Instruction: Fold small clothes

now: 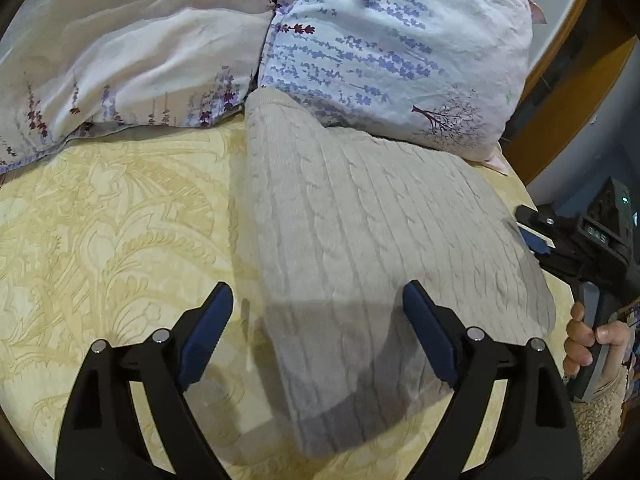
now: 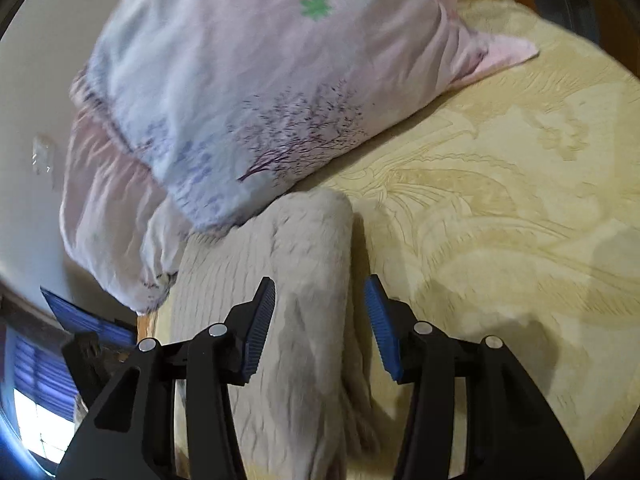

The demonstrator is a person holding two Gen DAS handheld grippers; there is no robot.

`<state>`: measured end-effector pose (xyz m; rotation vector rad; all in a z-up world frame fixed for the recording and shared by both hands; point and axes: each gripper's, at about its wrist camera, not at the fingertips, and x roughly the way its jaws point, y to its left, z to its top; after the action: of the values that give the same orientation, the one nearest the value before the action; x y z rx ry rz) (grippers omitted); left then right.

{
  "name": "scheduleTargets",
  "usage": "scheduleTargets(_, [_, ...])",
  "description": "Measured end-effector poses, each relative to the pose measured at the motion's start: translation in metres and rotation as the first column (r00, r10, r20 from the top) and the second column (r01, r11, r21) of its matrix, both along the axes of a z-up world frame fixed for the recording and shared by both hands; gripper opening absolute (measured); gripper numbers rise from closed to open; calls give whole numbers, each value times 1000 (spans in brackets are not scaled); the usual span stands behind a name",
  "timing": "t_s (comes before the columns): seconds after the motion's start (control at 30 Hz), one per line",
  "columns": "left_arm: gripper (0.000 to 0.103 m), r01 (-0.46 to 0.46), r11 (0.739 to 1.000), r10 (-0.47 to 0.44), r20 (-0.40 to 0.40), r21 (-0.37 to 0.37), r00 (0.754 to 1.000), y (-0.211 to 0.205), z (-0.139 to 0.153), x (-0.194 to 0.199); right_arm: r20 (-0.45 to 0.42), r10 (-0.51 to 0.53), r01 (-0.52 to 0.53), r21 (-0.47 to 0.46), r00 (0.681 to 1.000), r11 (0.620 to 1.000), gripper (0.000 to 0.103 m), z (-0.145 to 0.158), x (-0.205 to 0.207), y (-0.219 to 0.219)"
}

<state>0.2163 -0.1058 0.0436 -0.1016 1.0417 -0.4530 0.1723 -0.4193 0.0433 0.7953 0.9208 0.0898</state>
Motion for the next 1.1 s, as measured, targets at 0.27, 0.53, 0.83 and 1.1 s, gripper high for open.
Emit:
scheduleTargets(0.27, [87, 10, 999, -11, 24, 42, 1000, -13, -2, 1, 55, 30, -23, -138, 998, 990, 9, 6, 5, 14])
scheduleTargets(0.53, [87, 22, 999, -23, 22, 39, 999, -20, -4, 0, 1, -29, 28, -193, 1000, 981, 8, -5, 8, 4])
scheduleTargets(0.83, [88, 4, 998, -9, -60, -71, 998, -8, -13, 9, -33, -69, 64, -136, 997, 989, 1, -20, -8, -14])
scheduleTargets(1.1, [88, -63, 972, 30, -146, -228, 989, 19, -14, 25, 43, -62, 56, 132, 997, 990, 63, -9, -22, -31])
